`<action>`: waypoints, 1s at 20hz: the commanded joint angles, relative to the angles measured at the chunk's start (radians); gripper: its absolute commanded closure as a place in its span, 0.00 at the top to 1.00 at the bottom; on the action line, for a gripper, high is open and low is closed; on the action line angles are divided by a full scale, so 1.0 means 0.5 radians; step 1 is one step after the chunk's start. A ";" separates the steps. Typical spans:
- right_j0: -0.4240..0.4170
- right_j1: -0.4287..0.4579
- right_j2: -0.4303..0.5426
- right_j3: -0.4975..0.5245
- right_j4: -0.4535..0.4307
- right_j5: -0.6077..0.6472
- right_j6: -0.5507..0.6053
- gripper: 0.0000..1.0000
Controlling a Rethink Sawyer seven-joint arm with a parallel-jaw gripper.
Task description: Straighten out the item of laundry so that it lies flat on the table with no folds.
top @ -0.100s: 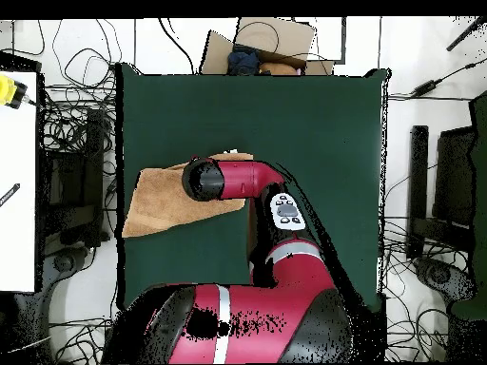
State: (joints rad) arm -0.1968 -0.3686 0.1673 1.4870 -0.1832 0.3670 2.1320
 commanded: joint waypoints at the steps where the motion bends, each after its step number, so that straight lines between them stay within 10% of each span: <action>1: -0.005 0.034 -0.070 -0.066 -0.128 0.102 -0.019 0.00; 20: -0.013 0.015 -0.051 -0.095 -0.150 0.079 -0.058 0.00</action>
State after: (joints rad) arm -0.1972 -0.3672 0.1672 1.4813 -0.1833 0.3668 2.1320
